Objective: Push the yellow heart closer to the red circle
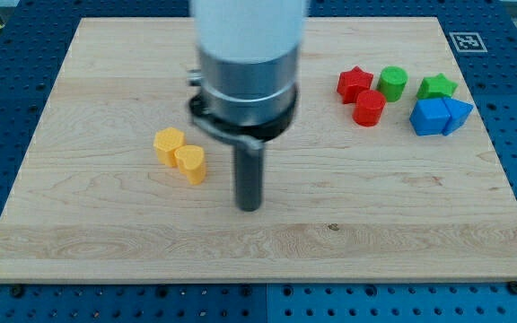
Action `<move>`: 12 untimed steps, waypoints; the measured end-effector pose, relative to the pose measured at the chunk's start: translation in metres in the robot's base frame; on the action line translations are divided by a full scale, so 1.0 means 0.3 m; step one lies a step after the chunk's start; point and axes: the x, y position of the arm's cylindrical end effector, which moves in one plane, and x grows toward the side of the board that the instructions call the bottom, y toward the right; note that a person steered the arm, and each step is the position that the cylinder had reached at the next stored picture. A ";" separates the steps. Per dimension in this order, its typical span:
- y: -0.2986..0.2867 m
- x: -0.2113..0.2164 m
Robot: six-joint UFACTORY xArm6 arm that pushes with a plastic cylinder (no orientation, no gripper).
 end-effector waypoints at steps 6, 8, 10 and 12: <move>-0.064 -0.198; -0.125 -0.221; -0.125 -0.352; -0.102 -0.456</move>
